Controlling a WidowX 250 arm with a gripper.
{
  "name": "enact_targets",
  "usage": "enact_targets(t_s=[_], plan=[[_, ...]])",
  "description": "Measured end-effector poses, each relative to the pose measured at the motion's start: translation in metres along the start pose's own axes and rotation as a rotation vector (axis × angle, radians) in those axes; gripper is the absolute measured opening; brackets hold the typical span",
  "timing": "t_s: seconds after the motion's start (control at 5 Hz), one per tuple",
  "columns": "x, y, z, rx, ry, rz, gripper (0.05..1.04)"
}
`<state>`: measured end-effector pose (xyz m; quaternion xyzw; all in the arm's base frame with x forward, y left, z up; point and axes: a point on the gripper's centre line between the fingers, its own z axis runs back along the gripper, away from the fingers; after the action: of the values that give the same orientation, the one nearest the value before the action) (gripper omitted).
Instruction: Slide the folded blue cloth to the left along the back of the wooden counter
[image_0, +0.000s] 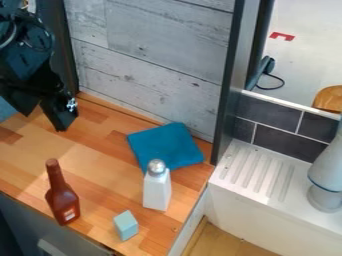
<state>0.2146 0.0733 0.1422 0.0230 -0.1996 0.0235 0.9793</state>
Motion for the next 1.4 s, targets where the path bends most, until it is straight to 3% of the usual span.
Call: enact_targets(t_s=[0.2,0.4,0.8,1.4], plan=[[-0.003,-0.001,-0.003,-0.006,0.016,0.003,1.003],[0.004,-0.003,-0.026,-0.015,0.054,0.011,1.003],[0.048,-0.003,-0.063,0.004,0.062,0.026,1.003],[0.111,-0.054,-0.139,0.008,0.087,-0.031,1.003]])
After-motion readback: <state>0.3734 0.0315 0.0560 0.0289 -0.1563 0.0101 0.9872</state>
